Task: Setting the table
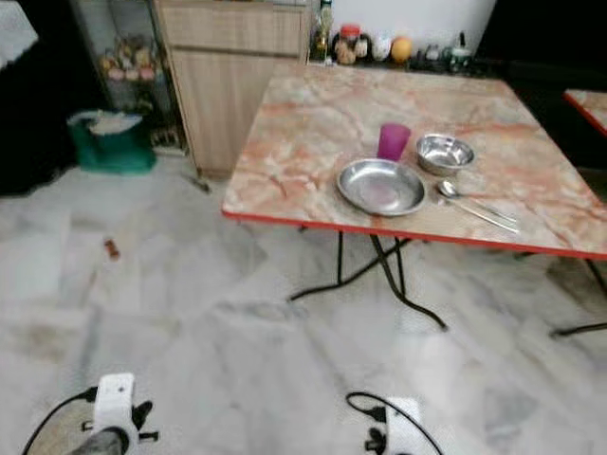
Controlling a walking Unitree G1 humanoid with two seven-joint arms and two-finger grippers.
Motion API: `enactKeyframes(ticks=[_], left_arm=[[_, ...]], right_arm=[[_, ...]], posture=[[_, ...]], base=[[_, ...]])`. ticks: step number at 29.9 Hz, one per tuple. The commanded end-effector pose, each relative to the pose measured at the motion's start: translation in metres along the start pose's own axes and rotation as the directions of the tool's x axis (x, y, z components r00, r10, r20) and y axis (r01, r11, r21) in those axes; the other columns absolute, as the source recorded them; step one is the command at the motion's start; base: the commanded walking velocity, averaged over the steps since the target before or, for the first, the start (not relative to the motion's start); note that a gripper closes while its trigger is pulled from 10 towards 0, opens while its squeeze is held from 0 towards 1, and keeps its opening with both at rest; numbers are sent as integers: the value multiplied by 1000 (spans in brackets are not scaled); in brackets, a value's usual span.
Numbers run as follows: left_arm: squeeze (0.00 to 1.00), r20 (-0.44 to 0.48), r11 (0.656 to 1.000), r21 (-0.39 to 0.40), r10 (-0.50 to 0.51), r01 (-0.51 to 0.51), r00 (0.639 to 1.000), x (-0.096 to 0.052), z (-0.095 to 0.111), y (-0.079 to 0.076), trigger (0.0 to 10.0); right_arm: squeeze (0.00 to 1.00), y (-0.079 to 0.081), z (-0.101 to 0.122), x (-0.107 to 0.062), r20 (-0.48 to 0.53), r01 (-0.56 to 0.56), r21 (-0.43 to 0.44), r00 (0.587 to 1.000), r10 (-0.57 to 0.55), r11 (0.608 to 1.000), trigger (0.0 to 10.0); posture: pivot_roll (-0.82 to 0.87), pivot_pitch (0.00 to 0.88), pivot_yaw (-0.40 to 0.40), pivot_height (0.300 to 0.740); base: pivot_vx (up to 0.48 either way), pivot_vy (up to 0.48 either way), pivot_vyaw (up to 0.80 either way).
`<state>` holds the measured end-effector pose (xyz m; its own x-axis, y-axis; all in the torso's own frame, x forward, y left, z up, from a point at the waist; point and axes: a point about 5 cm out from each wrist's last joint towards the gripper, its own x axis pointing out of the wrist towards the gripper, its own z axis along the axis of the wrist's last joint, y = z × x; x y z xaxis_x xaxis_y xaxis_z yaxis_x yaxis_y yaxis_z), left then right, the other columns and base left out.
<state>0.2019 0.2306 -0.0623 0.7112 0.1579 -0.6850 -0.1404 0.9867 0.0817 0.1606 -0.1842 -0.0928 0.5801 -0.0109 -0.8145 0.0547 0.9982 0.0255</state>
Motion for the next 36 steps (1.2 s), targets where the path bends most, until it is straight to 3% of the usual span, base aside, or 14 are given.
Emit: enactKeyframes(ticks=[1, 12, 19, 20, 21, 23, 36], left_arm=[[0, 7, 1000, -19, -11, 11, 1000, 3, 8, -5, 10000], [0, 12, 999, -53, 7, -7, 1000, 4, 12, -2, 10000], [0, -9, 998, -62, -2, 1, 1000, 2, 4, -3, 10000], [0, -12, 998, -61, -1, 1, 1000, 2, 2, -2, 10000], [0, -12, 998, -61, -1, 1, 1000, 2, 2, -2, 10000], [0, -29, 998, -57, 0, -2, 1000, -1, -6, 0, 10000], [0, -16, 997, -74, 3, -4, 1000, 0, -4, -4, 10000]], right_arm=[[0, -7, 0, -1, -6, 27, -2, 1000, -27, 1000, 10000], [0, -8, 3, 0, 2, 63, 35, 998, -63, 997, 10000], [0, -11, -4, -2, -6, 116, 129, 993, -116, 985, 10000], [0, -12, 16, 2, 42, 112, 125, 992, -118, 986, 10000], [0, -12, 16, 2, 42, 112, 125, 992, -118, 986, 10000], [0, -18, 44, 6, 98, 127, 155, 985, -143, 980, 10000], [0, -46, 32, -1, 70, 191, 183, 976, -207, 964, 10000]], posture=[[71, 0, -90, 740], [40, 0, -109, 740], [33, 0, -89, 740], [39, 0, -87, 740], [39, 0, -87, 740], [32, 0, -73, 740], [21, 0, -70, 740]], base=[[0, 0, 0], [0, 0, 0], [0, 0, 0], [0, 0, 0], [0, 0, 0], [0, 0, 0], [0, -341, 0]])
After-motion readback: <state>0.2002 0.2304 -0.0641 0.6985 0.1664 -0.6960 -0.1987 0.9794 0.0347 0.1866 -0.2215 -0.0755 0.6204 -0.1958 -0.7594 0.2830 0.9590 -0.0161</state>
